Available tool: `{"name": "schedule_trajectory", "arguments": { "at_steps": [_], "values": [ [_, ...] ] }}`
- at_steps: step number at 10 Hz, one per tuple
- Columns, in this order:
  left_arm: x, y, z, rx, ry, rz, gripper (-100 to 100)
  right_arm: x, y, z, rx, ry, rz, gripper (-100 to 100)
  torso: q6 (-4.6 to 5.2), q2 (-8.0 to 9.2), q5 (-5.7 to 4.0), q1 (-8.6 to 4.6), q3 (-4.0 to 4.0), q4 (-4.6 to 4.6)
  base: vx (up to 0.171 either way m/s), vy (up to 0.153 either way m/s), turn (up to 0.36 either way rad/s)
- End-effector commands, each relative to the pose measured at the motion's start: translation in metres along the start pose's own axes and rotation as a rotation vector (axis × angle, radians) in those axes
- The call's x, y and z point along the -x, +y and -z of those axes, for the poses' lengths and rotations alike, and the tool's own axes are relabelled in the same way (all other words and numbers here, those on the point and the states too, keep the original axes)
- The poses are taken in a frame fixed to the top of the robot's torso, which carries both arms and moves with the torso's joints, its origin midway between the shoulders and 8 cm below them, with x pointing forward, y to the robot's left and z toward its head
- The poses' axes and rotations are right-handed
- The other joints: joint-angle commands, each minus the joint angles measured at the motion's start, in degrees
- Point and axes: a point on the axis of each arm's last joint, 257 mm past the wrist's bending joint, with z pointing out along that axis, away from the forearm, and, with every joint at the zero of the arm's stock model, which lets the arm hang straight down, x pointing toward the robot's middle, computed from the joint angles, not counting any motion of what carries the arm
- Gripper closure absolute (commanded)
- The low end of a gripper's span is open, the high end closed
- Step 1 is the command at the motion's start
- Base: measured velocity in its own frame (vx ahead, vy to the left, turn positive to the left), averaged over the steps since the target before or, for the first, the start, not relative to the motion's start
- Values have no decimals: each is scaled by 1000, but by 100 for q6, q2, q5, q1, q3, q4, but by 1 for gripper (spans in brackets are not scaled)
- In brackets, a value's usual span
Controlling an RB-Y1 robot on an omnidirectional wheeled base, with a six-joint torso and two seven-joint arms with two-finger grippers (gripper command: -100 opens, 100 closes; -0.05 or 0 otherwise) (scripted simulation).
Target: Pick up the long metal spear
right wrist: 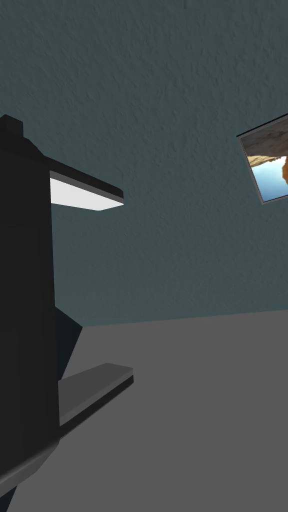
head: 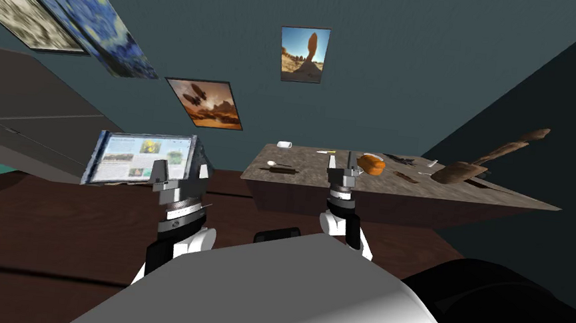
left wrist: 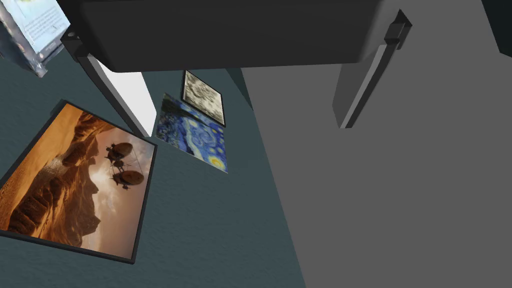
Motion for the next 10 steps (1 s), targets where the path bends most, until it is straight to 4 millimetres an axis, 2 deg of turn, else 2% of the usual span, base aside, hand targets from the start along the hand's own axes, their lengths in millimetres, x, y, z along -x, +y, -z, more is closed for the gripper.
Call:
{"name": "schedule_trajectory", "arguments": {
  "at_steps": [1, 10],
  "values": [
    [-4, 11, -4, 39, 26, 2, -100, 0, 0, 0, 0, 0, 0, 0, 0, 0, 0, 0, 0, 0, 2, -18, -90],
    [-22, 65, -19, 223, 76, 47, -100, 0, 0, 0, 0, 0, 0, 0, -1, 1, -3, -11, 0, 0, -2, -31, -77]
  ]
}}
